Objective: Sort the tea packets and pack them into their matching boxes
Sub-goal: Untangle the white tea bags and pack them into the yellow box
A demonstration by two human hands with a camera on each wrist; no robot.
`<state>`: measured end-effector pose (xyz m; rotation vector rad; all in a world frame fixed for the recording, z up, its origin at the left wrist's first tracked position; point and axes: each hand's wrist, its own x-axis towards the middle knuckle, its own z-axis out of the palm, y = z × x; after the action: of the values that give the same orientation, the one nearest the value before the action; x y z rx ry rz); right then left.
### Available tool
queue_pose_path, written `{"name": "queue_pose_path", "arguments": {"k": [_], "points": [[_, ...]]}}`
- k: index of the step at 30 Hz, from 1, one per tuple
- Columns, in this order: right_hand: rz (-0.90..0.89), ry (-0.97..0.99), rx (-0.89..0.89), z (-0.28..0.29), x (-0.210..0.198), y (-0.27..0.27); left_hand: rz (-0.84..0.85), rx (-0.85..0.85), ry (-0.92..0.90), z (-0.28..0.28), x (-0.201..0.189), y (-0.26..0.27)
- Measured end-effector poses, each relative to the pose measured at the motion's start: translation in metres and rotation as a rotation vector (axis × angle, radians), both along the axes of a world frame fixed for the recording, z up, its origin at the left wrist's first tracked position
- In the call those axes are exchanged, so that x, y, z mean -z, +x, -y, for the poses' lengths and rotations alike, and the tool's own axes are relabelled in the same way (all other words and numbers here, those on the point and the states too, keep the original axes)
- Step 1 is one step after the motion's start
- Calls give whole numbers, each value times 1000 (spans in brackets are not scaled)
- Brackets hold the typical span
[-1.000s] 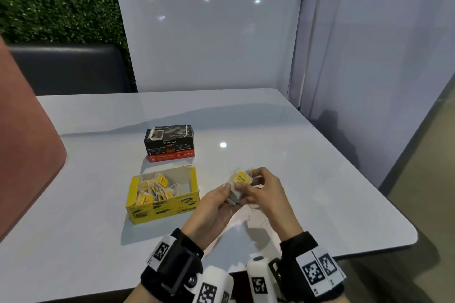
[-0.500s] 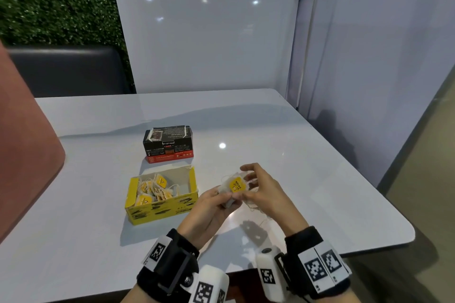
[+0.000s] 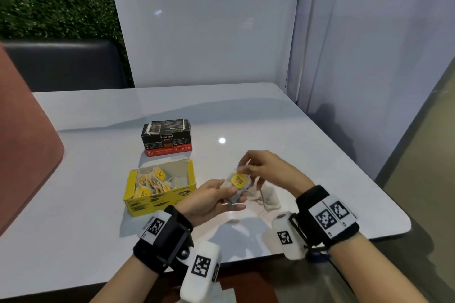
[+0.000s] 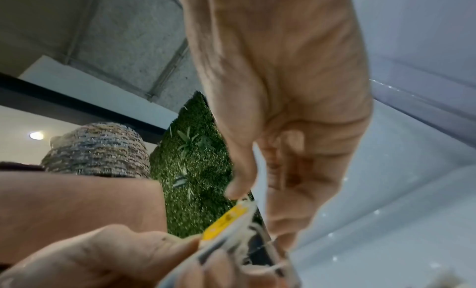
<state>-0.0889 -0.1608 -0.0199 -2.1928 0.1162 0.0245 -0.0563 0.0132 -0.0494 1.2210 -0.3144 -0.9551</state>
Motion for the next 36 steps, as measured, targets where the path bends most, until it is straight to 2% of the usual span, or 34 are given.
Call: {"name": "queue_pose_path", "arguments": {"k": [3, 5, 7, 10, 16, 23, 28, 31, 34, 36], "points": [[-141, -319, 193, 20, 9, 2, -94, -120, -4, -4, 3, 4], [-316, -559, 194, 27, 17, -1, -161, -166, -17, -7, 4, 5], [-424, -695, 145, 28, 25, -1, -264, -193, -43, -9, 4, 5], [-459, -728, 100, 29, 32, 5, -385, -189, -66, -11, 1, 4], [-429, -671, 99, 35, 34, 12, -468, -143, -88, -20, -1, 4], [-124, -600, 149, 30, 5, -4, -478, -168, -127, -22, 3, 11], [166, -232, 140, 19, -19, -20, -483, -140, -168, -17, 1, 9], [445, -60, 168, -1, -16, -22, -570, -88, -244, -12, -5, 1], [687, -193, 123, -23, 5, -26, -625, -29, -318, -10, -7, -2], [747, -304, 32, -33, 24, -29, -624, -24, -349, -10, -8, -2]]}}
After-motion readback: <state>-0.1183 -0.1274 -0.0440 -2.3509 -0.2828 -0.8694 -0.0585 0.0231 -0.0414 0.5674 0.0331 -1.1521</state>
